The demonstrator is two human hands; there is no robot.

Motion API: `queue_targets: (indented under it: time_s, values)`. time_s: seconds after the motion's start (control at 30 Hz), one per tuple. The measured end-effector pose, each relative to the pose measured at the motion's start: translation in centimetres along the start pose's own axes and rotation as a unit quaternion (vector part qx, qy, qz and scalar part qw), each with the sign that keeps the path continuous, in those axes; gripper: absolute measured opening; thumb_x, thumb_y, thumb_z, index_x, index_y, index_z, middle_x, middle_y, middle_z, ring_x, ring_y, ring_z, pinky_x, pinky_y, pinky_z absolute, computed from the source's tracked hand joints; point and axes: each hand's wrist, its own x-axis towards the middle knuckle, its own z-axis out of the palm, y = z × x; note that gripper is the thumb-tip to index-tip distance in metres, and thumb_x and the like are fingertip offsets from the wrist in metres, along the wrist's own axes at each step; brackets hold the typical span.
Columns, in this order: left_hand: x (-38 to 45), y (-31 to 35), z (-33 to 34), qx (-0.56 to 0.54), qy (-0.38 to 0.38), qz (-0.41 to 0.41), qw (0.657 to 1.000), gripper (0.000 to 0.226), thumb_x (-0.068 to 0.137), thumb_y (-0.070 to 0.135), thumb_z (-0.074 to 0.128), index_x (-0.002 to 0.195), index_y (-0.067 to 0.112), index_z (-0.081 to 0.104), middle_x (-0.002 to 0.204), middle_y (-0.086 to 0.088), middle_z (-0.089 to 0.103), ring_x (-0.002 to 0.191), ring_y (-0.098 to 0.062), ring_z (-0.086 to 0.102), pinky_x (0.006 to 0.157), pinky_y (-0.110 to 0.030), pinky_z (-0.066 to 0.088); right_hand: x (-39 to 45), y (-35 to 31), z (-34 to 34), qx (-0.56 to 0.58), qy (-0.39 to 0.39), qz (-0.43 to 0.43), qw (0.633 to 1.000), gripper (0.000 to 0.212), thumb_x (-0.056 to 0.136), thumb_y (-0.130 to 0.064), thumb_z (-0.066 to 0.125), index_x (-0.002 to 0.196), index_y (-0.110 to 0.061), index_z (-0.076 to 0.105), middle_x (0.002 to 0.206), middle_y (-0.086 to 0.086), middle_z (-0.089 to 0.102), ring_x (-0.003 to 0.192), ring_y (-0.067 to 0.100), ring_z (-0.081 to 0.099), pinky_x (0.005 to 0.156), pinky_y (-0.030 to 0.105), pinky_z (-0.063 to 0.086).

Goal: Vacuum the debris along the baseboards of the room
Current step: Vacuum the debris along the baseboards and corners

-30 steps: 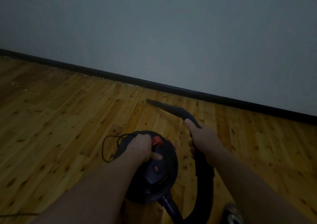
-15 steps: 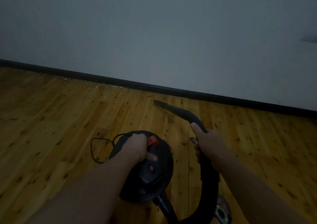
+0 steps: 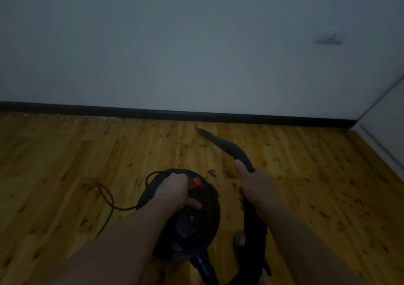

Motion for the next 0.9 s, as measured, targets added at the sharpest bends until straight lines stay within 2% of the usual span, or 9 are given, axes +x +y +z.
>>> queue_targets:
  time_s: [0.1,0.17,0.3,0.37,0.4,0.47,0.6,0.8,0.9]
  values:
    - [0.6,2.0,0.6,-0.002,0.002,0.013,1.000,0.060,0.059,0.062,0.092,0.088,0.020,0.061,0.086,0.003,0.065,0.079,-0.017,0.064,0.072,-0.035,0.057,0.0,1.1,-2.4,0.005,0.021,0.009,1.000,0.056,0.098,-0.058,0.057,0.074,-0.008,0.062,0.061,0.009,0.059,0.055,0.025,0.060,0.059,0.046,0.057]
    - [0.7,3.1,0.9,0.001,0.012,0.021,1.000,0.061,0.060,0.063,0.091,0.090,0.019,0.062,0.085,0.003,0.064,0.077,-0.016,0.063,0.070,-0.035,0.056,0.1,1.9,-3.8,0.011,0.033,0.020,0.999,0.055,0.098,-0.057,0.057,0.075,-0.007,0.064,0.062,0.009,0.061,0.056,0.026,0.061,0.057,0.040,0.053]
    - [1.0,5.3,1.6,0.010,0.015,0.045,0.999,0.060,0.061,0.064,0.090,0.092,0.020,0.064,0.084,0.005,0.064,0.077,-0.015,0.063,0.071,-0.036,0.058,1.0,3.5,-6.1,0.017,0.072,0.040,0.996,0.056,0.093,-0.062,0.060,0.076,-0.008,0.064,0.065,0.011,0.062,0.060,0.030,0.064,0.064,0.048,0.058]
    - [1.0,6.2,2.0,0.017,0.016,0.053,0.998,0.058,0.061,0.065,0.089,0.090,0.021,0.063,0.082,0.006,0.064,0.075,-0.014,0.062,0.065,-0.033,0.055,1.4,4.1,-6.8,0.012,0.086,0.053,0.995,0.058,0.091,-0.065,0.059,0.076,-0.009,0.065,0.067,0.011,0.064,0.063,0.033,0.067,0.070,0.052,0.061]
    - [1.0,6.8,2.2,0.022,0.016,0.056,0.998,0.058,0.062,0.065,0.089,0.089,0.021,0.062,0.082,0.005,0.063,0.074,-0.014,0.062,0.062,-0.032,0.052,1.6,4.4,-7.2,0.019,0.085,0.057,0.995,0.059,0.090,-0.067,0.060,0.075,-0.010,0.064,0.067,0.011,0.063,0.063,0.033,0.066,0.068,0.051,0.060]
    - [1.0,7.6,2.5,0.024,0.012,0.056,0.998,0.060,0.063,0.064,0.089,0.093,0.020,0.061,0.086,0.004,0.064,0.077,-0.015,0.063,0.062,-0.032,0.053,1.8,4.5,-7.6,0.032,0.076,0.061,0.995,0.059,0.088,-0.068,0.061,0.076,-0.011,0.064,0.067,0.010,0.059,0.061,0.029,0.061,0.064,0.045,0.053]
    - [0.7,8.4,2.7,0.018,0.006,0.042,0.999,0.061,0.067,0.060,0.089,0.103,0.020,0.062,0.092,0.004,0.064,0.085,-0.016,0.064,0.073,-0.036,0.058,1.6,3.6,-7.6,0.061,0.032,0.065,0.996,0.051,0.096,-0.057,0.061,0.079,-0.009,0.063,0.065,0.009,0.057,0.059,0.026,0.056,0.061,0.040,0.048]
    - [-0.1,7.2,2.7,-0.007,0.010,0.013,1.000,0.054,0.069,0.058,0.089,0.096,0.021,0.058,0.087,0.005,0.061,0.080,-0.016,0.062,0.062,-0.031,0.048,-0.1,1.8,-6.2,0.063,-0.049,0.053,0.995,0.046,0.100,-0.050,0.059,0.083,-0.008,0.063,0.058,0.006,0.052,0.043,0.017,0.049,0.044,0.026,0.044]
    - [-0.5,5.7,2.4,-0.025,0.020,0.001,0.999,0.052,0.069,0.057,0.089,0.092,0.023,0.057,0.085,0.005,0.062,0.077,-0.014,0.061,0.057,-0.029,0.043,-0.7,1.4,-5.2,0.058,-0.059,0.031,0.996,0.046,0.102,-0.049,0.058,0.080,-0.008,0.062,0.054,0.004,0.053,0.042,0.017,0.050,0.045,0.028,0.045]
